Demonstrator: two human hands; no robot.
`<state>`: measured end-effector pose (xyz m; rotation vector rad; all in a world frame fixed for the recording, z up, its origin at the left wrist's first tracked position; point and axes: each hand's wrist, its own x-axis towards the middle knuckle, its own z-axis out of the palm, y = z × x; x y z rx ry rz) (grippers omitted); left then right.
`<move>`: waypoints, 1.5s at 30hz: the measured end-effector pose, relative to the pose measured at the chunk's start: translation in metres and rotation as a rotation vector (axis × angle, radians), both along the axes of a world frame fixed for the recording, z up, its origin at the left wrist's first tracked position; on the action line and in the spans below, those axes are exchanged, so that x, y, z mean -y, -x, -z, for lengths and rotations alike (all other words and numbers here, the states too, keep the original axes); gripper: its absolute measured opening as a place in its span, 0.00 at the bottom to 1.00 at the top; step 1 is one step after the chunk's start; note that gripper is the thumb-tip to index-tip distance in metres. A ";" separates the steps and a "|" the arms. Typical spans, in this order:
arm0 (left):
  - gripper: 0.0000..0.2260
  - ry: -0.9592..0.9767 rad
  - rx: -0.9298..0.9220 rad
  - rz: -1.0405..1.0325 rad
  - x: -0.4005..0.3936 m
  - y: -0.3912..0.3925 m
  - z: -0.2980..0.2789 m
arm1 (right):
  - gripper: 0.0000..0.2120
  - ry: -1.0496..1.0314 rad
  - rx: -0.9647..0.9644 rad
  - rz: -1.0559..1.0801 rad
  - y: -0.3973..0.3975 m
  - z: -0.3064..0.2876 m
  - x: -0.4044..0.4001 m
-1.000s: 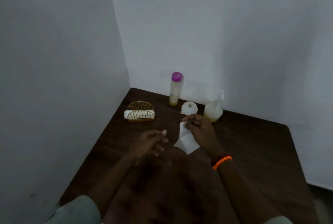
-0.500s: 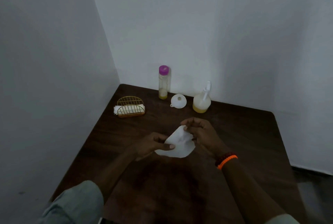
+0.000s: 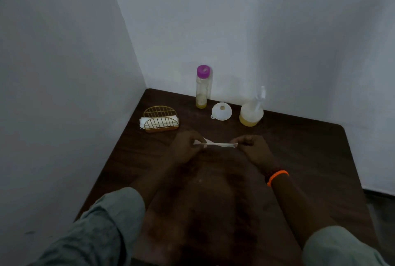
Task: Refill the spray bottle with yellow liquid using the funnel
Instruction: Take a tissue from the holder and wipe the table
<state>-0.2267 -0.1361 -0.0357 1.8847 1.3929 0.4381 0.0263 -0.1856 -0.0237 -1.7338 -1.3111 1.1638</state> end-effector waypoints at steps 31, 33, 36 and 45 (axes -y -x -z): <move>0.25 -0.260 -0.419 0.075 0.088 0.110 0.083 | 0.35 -0.064 0.837 -0.689 0.192 0.106 0.080; 0.23 -0.301 -0.400 0.082 0.091 0.098 0.087 | 0.37 0.000 0.821 -0.527 0.155 0.102 0.082; 0.22 -0.331 -0.423 0.153 0.091 0.078 0.088 | 0.38 0.101 0.788 -0.325 0.096 0.098 0.100; 0.21 -0.331 -0.422 0.170 0.086 0.053 0.082 | 0.41 0.351 0.737 0.026 0.021 0.098 0.170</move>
